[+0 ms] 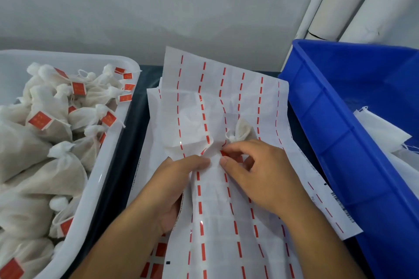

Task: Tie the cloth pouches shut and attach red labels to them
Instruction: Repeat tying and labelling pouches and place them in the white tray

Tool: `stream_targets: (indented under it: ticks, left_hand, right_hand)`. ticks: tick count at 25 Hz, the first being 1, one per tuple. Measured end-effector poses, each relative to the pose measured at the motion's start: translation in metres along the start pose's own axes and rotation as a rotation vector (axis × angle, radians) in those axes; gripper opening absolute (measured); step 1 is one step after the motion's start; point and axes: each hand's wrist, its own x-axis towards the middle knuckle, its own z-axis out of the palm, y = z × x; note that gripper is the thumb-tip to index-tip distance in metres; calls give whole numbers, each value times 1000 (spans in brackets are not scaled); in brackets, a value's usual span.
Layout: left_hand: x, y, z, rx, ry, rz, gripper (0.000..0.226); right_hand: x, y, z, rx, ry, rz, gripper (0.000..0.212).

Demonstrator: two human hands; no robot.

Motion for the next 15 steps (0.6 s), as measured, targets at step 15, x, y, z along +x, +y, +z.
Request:
stream_targets:
  ticks: [15]
  left_hand:
    - [1,-7,7,-76,29,119,29]
  right_hand:
    - [4,-2,11,-27,-141,-49,50]
